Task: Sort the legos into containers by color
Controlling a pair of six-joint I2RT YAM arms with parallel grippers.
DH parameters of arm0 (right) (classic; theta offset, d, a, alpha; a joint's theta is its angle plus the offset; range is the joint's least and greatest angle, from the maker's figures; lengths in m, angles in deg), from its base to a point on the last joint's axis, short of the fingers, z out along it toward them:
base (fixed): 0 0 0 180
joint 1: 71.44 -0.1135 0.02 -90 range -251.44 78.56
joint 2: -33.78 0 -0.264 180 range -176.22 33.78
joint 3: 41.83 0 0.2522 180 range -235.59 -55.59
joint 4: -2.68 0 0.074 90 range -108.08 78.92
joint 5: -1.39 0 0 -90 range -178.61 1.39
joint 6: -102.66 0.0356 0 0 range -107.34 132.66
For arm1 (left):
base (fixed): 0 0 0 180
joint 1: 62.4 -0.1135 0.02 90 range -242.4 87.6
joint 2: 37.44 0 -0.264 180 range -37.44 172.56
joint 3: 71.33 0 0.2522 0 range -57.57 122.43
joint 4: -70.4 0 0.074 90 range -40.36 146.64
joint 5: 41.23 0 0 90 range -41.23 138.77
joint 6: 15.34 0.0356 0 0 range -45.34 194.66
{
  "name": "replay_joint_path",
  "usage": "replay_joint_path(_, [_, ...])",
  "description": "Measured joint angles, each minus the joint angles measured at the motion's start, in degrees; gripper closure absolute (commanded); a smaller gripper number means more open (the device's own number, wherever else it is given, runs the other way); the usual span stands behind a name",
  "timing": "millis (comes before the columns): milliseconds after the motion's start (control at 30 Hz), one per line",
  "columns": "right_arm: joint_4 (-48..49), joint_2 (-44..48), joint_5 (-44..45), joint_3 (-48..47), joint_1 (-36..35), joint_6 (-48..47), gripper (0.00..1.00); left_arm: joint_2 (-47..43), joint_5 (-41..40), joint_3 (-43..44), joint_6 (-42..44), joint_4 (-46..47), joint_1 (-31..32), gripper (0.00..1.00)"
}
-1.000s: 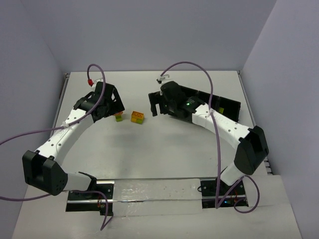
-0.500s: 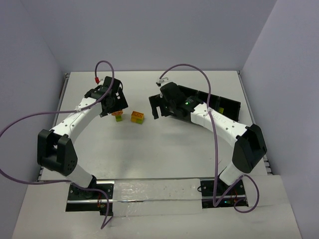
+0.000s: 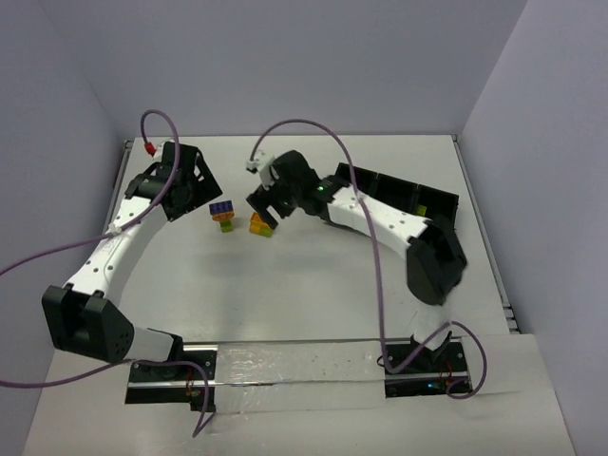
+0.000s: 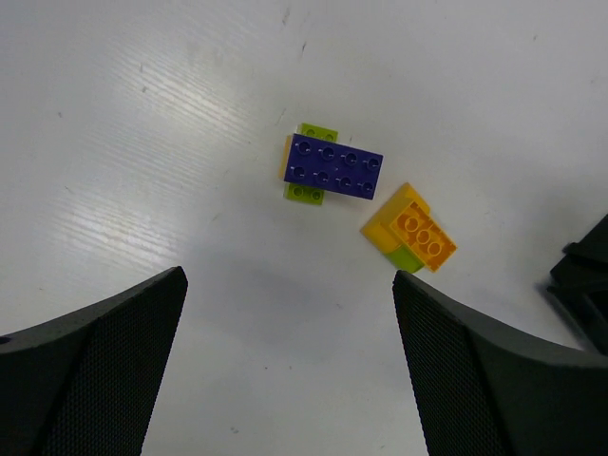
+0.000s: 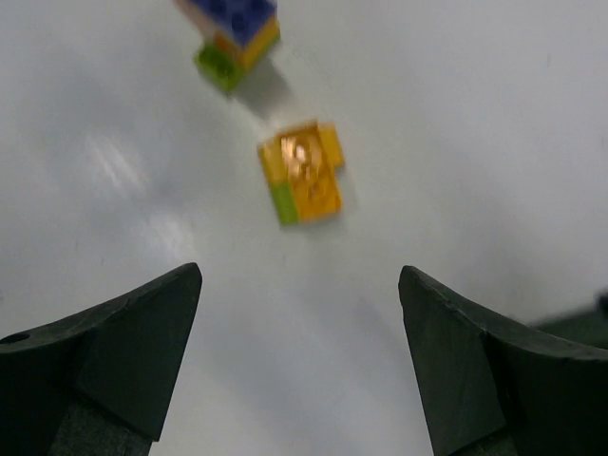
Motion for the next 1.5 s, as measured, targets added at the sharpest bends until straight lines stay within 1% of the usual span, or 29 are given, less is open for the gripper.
replay_joint_path(100, [-2.98, -10.69, -0.69, -12.22, 0.52, -3.20, 0.12, -2.54, 0.02, -0.01, -0.14, -0.19, -0.61, 0.03])
replay_joint_path(167, [-5.63, -14.37, -0.75, -14.73, 0.65, -4.68, 0.12, -3.55, 0.06, -0.12, -0.14, -0.25, -0.69, 0.03])
replay_joint_path(300, [-10.21, -19.02, -0.62, -16.76, 0.86, -6.30, 0.13, -4.60, 0.06, -0.70, -0.16, -0.27, -0.76, 0.03])
replay_joint_path(367, [-12.08, -20.85, -0.52, -18.20, 0.92, -6.74, 0.14, -4.99, 0.04, -1.20, -0.18, -0.40, -0.78, 0.03])
replay_joint_path(433, [-12.71, -22.03, -0.67, -19.01, 0.99, -7.08, 0.19, -5.09, 0.04, -1.32, -0.18, -0.51, -0.83, 0.03])
replay_joint_path(567, [-13.62, -22.79, -0.75, -19.89, 1.01, -7.26, 0.24, -5.09, 0.05, -1.35, -0.18, -0.51, -0.87, 0.03])
replay_joint_path(633, [-13.72, -23.26, -0.77, -20.60, 1.01, -7.19, 0.29, -5.09, 0.04, -1.35, -0.18, -0.53, -0.87, 0.03])
replay_joint_path(667, [-13.72, -23.59, -0.85, -20.98, 1.01, -7.06, 0.30, -5.11, 0.04, -1.35, -0.18, -0.53, -0.90, 0.03])
replay_joint_path(733, [-13.66, -24.34, -1.00, -21.58, 1.01, -6.94, 0.37, -5.12, 0.02, -1.35, -0.18, -0.59, -0.95, 0.03])
replay_joint_path(833, [-13.70, -25.28, -1.21, -21.86, 1.01, -6.57, 0.38, -5.16, 0.02, -1.35, -0.18, -0.70, -0.98, 0.03])
replay_joint_path(900, [-13.78, -25.64, -1.23, -21.87, 1.01, -6.38, 0.42, -5.17, 0.02, -1.35, -0.18, -0.71, -1.00, 0.03])
replay_joint_path(933, [-13.81, -25.76, -1.24, -21.89, 1.01, -6.35, 0.45, -5.18, 0.02, -1.35, -0.18, -0.72, -1.03, 0.03])
replay_joint_path(967, [-13.85, -25.83, -1.24, -21.99, 1.01, -6.29, 0.50, -5.18, 0.02, -1.35, -0.18, -0.72, -1.07, 0.03])
replay_joint_path(1100, [-13.82, -25.92, -1.42, -22.59, 1.01, -5.73, 0.75, -5.27, -0.01, -1.35, -0.16, -0.72, -1.24, 0.03])
replay_joint_path(1133, [-13.73, -25.92, -1.48, -22.65, 1.01, -5.61, 0.84, -5.33, -0.01, -1.35, -0.16, -0.73, -1.24, 0.03])
replay_joint_path(1200, [-13.65, -25.92, -1.63, -22.77, 1.01, -5.25, 0.99, -5.41, -0.01, -1.35, -0.16, -0.75, -1.25, 0.03])
replay_joint_path(1333, [-12.71, -24.80, -2.25, -21.43, 1.01, -4.28, 1.00, -5.48, 0.01, -1.35, -0.16, -0.74, -1.35, 0.03])
replay_joint_path(1500, [-11.12, -17.52, -3.18, -14.78, 1.11, -2.00, 1.00, -5.48, 0.05, -1.35, -0.12, -0.70, -1.58, 0.03])
